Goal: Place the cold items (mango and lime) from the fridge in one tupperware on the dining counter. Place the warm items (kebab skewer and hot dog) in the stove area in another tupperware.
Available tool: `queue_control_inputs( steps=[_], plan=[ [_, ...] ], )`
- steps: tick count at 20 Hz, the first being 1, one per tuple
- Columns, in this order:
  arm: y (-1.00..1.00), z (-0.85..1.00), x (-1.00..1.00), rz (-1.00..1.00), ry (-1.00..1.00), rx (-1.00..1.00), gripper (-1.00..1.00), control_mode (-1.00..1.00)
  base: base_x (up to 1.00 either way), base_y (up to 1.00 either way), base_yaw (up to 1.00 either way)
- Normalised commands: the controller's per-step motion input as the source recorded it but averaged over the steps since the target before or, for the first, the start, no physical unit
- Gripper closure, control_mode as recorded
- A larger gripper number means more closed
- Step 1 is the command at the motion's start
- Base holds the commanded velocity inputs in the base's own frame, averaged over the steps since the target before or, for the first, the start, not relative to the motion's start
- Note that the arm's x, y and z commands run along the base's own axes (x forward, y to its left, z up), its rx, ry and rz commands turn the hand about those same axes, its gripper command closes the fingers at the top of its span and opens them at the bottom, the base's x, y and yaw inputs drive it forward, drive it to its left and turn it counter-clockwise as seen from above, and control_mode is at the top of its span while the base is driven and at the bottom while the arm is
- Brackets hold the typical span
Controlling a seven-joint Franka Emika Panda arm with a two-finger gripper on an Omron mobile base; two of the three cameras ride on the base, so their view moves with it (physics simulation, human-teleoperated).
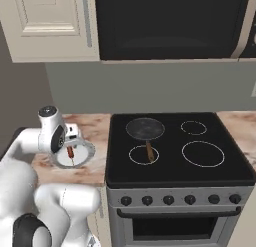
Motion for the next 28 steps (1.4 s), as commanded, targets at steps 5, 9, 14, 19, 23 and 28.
queue_control_inputs(
  steps=[5,9,14,19,23,28],
  plan=[
    [0.04,-0.46,0.65,0.07,0.16,0.00,-1.00,-1.00,0.00,0.00,0.00],
    [0.25,-0.57,0.54,0.00,0.03,0.00,-1.00,-1.00,0.00,0.00,0.00],
    [0.34,-0.53,0.53,0.00,0.02,-0.01,-1.00,-1.00,0.00,0.00,0.00],
    [0.10,-0.61,0.43,0.00,0.00,0.00,-1.00,-1.00,0.00,0.00,0.00],
    [0.08,-0.57,0.20,0.00,0.02,0.00,1.00,-1.00,0.00,0.00,0.00],
    [0.01,-0.67,-0.07,-0.01,0.11,0.01,1.00,-1.00,0.00,0.00,0.00]
  ],
)
